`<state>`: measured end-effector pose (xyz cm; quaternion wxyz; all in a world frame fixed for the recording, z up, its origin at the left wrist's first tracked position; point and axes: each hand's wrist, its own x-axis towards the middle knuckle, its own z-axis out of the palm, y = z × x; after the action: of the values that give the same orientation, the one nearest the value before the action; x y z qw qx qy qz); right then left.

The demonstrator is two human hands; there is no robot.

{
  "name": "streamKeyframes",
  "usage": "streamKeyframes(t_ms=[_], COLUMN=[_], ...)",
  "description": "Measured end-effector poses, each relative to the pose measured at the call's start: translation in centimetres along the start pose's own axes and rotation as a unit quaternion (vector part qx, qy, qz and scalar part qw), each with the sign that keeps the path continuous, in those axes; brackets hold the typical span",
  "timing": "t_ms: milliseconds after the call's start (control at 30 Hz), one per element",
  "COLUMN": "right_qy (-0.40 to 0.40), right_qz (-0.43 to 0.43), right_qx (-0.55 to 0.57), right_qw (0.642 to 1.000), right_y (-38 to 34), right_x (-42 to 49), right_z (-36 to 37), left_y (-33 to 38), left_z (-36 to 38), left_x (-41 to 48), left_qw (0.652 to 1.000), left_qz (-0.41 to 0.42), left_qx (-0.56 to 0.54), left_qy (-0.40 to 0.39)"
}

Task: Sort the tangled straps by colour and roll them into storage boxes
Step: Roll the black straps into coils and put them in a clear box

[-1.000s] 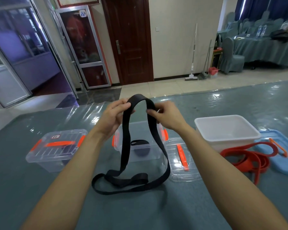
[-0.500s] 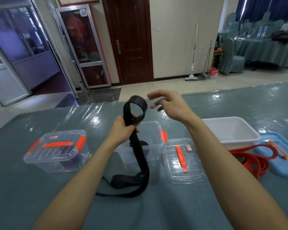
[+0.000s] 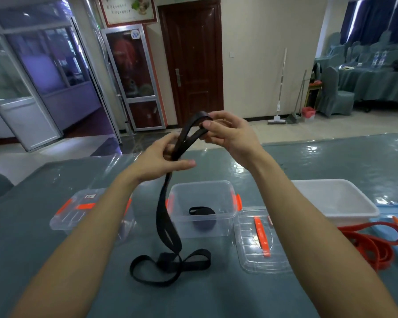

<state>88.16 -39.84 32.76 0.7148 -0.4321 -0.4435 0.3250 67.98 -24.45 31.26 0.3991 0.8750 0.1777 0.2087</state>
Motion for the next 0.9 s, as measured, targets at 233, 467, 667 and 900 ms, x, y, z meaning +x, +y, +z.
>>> streamKeyframes(t_ms=[233,467,667,900], right_qy=[-0.046,-0.029,0.034,0.018], right_qz=[-0.023,0.072,0.168,0.265], right_qx=[-0.06,0.017,-0.037,-0.179], right_qw=[0.997,0.997,0.984,0.947], right_y=[-1.4,2.5,5.2,8.9], right_x=[1.0,-0.9,-3.2,-7.5], right_z=[0.9,-0.3,-1.2,-3.7], left_y=[-1.3,-2.6,-2.3,-2.9], left_z=[1.1,1.3,1.3,4.3], left_x=[-0.5,-1.8,-1.2,-0.8], left_qw=[0.978,0.997,0.992,0.949], left_qz=[0.039,0.031,0.004,0.008], left_qx=[-0.195,-0.069,0.11,0.274], left_qy=[0.06,0.035,-0.06,-0.157])
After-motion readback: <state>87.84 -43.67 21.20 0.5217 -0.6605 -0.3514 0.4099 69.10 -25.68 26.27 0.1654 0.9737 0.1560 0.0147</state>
